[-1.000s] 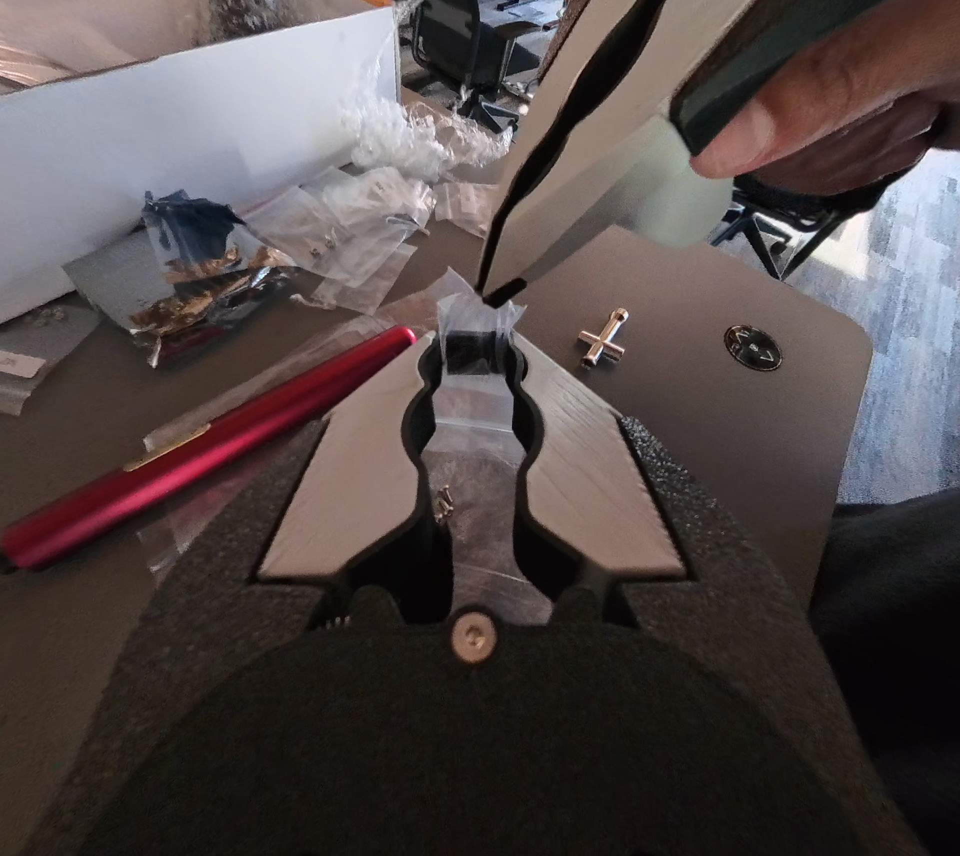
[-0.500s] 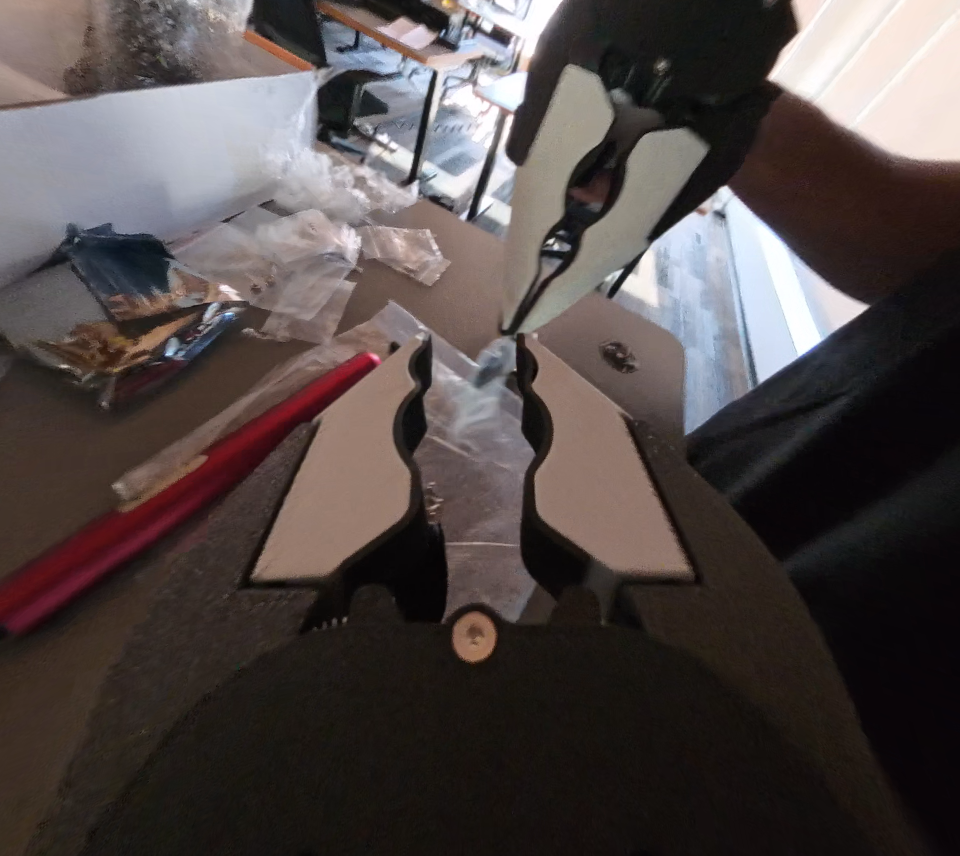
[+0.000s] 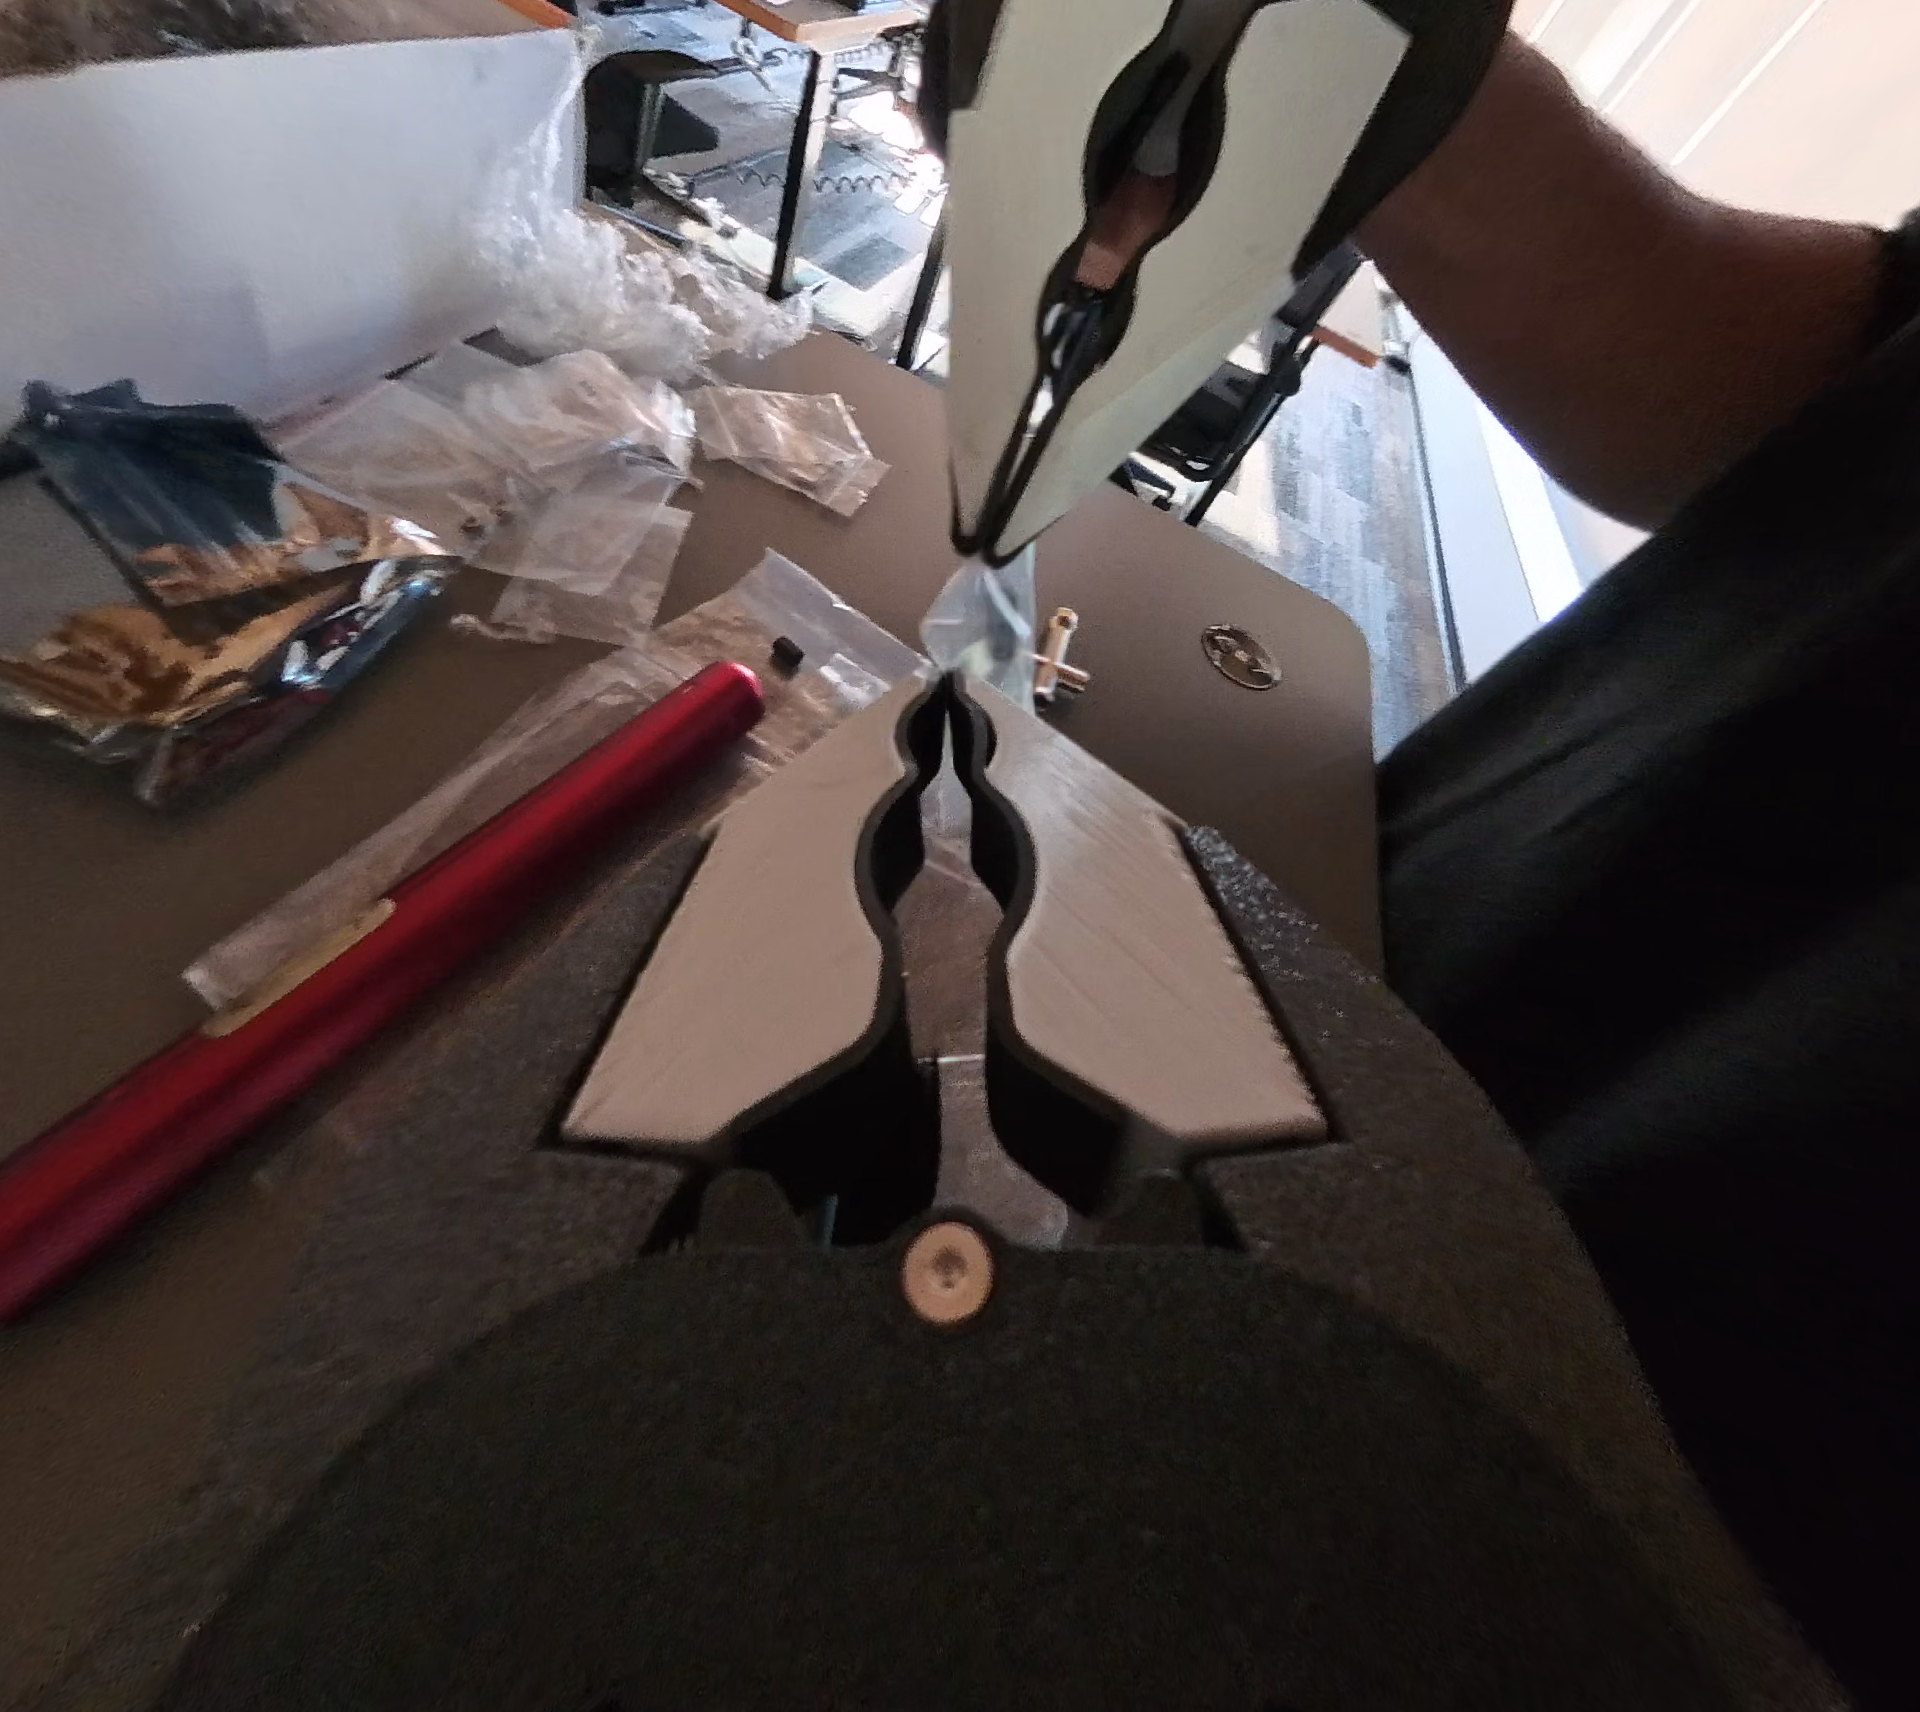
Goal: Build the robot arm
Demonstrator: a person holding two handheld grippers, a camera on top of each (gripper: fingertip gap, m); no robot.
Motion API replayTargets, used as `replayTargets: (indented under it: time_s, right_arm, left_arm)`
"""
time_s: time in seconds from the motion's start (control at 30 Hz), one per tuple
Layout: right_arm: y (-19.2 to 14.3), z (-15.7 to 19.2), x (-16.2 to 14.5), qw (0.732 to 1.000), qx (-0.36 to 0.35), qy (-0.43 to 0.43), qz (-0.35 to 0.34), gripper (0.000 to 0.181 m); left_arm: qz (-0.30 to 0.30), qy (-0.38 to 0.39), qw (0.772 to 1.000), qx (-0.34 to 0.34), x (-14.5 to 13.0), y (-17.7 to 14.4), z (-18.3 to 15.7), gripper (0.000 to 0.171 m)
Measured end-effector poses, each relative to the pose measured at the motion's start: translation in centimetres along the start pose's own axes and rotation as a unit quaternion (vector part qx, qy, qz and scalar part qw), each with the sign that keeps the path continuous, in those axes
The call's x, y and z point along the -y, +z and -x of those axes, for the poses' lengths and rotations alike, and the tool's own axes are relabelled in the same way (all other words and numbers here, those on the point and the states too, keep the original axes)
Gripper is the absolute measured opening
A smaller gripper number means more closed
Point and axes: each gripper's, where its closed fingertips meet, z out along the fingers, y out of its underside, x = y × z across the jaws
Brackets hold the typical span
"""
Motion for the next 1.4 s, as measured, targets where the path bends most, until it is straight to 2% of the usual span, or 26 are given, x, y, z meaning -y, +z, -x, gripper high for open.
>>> replayTargets:
  time_s: [0.07,0.17,0.27,0.37,0.43,0.57,0.63,0.73,0.8,0.83,1.03,1.13,1.23,1.33,1.4]
  right_arm:
    - [0.4,-0.1,-0.2,1.0,-0.002,0.0,0.01,0.0]
    - [0.6,-0.1,-0.4,1.0,0.004,0.001,0.009,0.0]
    - [0.6,-0.3,-0.6,1.0,-0.003,-0.003,0.01,0.0]
    - [0.6,-0.6,-1.3,1.0,-0.011,-0.003,0.022,0.0]
    - [0.6,-0.7,-1.6,1.0,-0.011,0.001,0.022,0.0]
    - [0.9,0.2,-0.8,1.0,0.006,-0.019,0.009,0.0]
    - [1.2,0.1,-1.1,0.999,0.002,-0.038,0.026,0.0]
    - [0.7,0.5,0.8,0.999,0.017,-0.043,-0.02,0.0]
    - [0.7,-0.3,0.0,0.999,0.004,-0.044,0.011,0.0]
    - [0.6,-0.5,-0.4,0.999,0.003,-0.045,0.02,0.0]
    - [-1.1,-0.6,-1.1,1.0,0.008,-0.005,0.015,0.0]
    - [-2.7,-0.6,-1.2,1.0,0.006,0.026,-0.004,0.0]
    - [-3.8,-0.8,-1.7,0.998,-0.026,0.052,-0.018,0.0]
    - [-4.5,-1.3,-2.8,0.991,-0.085,0.097,-0.024,0.0]
    - [-4.6,-1.4,-3.4,0.978,-0.099,0.176,-0.052,0.0]
  left_arm:
    - [0.002,0.011,1.0,0.015,0.3,0.1,0.0,0.001]
    - [0.017,0.017,1.0,0.015,0.2,0.5,0.1,0.011]
    - [0.015,0.013,1.0,0.006,0.3,0.8,0.2,0.011]
    - [0.027,0.015,0.999,0.033,0.3,0.1,1.1,0.022]
    - [0.012,0.008,0.999,0.043,1.1,-0.6,1.2,0.024]
    - [0.018,0.026,0.999,0.039,1.3,-0.5,1.0,0.026]
    - [0.032,0.043,0.998,0.015,0.8,-0.1,0.4,0.026]
    - [0.076,0.076,0.994,-0.018,-1.0,0.7,-0.2,0.013]
    - [0.109,0.101,0.989,-0.009,-2.4,1.0,0.4,0.0]
    - [0.113,0.103,0.988,-0.001,-2.6,1.0,0.7,0.0]
    - [0.096,0.085,0.991,0.024,-1.8,0.6,0.9,0.006]
    - [0.123,0.089,0.987,0.055,-2.9,0.0,1.3,0.008]
    - [0.079,0.061,0.993,0.062,-1.8,-1.2,0.0,0.013]
    - [0.058,0.03,0.986,0.153,-1.4,-3.6,1.4,0.02]
    - [0.04,0.003,0.981,0.191,-1.8,-5.4,1.8,0.021]
